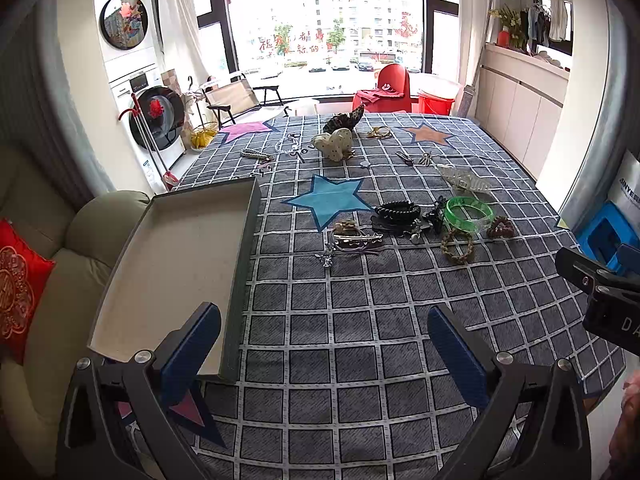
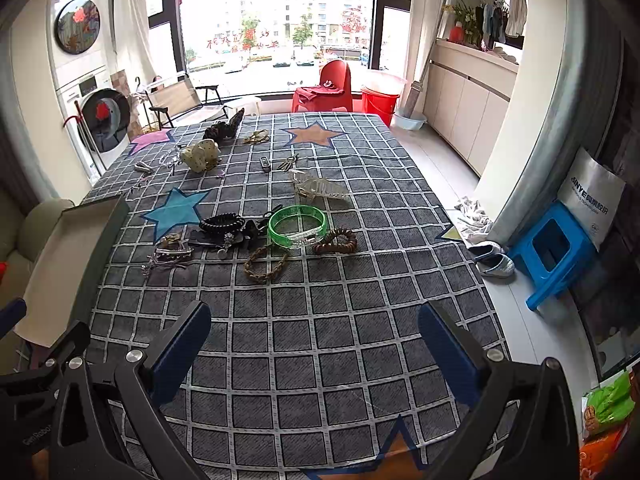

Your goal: Organize jewelry

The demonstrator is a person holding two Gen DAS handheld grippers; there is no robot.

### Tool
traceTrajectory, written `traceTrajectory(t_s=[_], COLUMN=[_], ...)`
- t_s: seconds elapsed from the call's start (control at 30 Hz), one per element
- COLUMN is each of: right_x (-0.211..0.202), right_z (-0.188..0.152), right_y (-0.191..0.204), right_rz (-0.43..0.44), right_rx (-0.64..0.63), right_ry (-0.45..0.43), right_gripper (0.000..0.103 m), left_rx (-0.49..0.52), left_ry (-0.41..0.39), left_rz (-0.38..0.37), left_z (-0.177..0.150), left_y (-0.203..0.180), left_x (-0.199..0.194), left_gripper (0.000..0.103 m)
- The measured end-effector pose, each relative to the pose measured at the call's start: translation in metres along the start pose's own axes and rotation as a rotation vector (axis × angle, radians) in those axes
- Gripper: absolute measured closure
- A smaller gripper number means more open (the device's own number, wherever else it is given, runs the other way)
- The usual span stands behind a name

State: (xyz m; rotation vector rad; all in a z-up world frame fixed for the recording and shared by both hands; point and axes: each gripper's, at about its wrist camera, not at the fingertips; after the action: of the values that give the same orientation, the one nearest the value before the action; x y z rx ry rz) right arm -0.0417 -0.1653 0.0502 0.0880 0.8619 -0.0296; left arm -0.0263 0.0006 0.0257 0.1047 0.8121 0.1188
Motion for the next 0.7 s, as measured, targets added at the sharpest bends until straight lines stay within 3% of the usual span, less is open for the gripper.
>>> traceTrajectory(t_s=[0.7], right_x=[0.0009], right_z=[-0.0006], right_y=[-0.0007], right_rz=[0.0], right_rx=[0.001], right_ry=[0.0], right_gripper=[0.0], left_rx=[0.002], left_ry=[0.001], left_rz=[0.002], left_z=[-0.0015], left_y=[0.0008], left_x=[0.0001], left_gripper=[0.0])
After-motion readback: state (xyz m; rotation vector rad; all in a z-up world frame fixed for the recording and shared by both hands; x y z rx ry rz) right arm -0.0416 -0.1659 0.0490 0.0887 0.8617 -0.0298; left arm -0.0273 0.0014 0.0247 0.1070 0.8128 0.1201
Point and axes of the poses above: each gripper's, at about its wrist camera, not at the fingertips, and x roughly the way its jaws point, y to its left, z to its top, and after that the axes turned 7 degrees about z, right-handed
